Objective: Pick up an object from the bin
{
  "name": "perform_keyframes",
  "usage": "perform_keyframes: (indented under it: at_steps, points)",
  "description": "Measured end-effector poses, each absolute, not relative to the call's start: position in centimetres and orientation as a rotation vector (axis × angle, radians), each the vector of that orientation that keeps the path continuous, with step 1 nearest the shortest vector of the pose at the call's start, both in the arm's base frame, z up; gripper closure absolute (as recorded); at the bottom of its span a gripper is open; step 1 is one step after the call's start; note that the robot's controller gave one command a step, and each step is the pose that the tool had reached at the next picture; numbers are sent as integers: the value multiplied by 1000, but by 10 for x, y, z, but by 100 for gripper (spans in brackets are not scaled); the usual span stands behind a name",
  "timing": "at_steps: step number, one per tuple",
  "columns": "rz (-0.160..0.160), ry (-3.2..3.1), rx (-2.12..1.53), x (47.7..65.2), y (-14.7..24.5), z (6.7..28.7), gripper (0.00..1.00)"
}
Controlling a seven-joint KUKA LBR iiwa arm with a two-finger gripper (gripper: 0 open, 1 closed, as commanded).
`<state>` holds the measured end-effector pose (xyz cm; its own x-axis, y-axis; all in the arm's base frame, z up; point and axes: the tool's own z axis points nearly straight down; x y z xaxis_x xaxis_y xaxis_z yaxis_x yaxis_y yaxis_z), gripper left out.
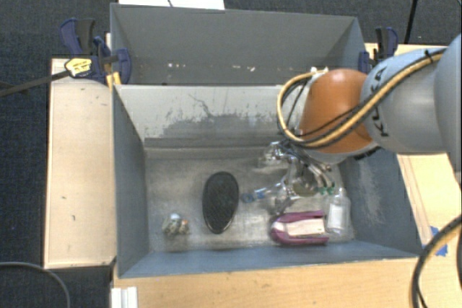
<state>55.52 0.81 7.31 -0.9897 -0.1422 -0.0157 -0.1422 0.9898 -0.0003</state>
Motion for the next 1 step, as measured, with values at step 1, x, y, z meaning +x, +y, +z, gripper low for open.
perform_keyframes:
  at_steps: [1]
  points:
    - [1, 3126, -221, 557, 8, 75, 0]
